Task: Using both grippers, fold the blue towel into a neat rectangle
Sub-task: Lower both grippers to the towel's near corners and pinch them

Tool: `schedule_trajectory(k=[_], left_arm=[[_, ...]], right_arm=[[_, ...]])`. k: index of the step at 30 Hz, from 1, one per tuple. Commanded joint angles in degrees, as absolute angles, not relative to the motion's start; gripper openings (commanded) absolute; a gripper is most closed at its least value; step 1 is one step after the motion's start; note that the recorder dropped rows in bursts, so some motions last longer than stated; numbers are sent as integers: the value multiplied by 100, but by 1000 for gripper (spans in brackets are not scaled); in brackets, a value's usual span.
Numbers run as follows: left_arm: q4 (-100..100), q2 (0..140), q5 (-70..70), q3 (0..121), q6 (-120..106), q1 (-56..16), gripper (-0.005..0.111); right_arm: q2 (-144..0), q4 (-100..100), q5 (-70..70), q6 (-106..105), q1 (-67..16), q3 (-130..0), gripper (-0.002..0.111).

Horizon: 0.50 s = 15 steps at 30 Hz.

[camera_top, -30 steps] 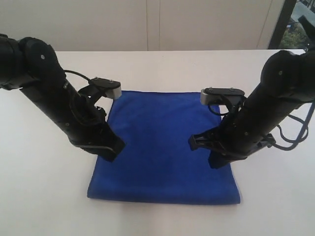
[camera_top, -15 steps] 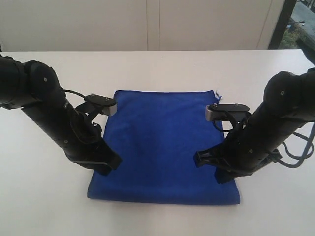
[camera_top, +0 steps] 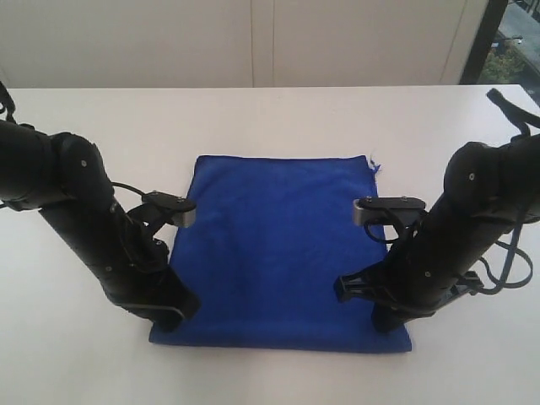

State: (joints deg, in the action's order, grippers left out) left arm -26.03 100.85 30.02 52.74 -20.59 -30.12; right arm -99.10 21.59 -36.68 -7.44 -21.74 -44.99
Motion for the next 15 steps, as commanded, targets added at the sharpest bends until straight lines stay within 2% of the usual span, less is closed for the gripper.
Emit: schedule_trajectory(k=[1,15], left_arm=[[-2654,10077,3075,5184,-2080,-3045,0],[-2641,9649,3364,5529,-2119,-3045,0]], right_arm=[[-10001,2072,-3642,-741,-2193,-4455,0],[-9090,2058,-3802,-772,-2193,-4526,0]])
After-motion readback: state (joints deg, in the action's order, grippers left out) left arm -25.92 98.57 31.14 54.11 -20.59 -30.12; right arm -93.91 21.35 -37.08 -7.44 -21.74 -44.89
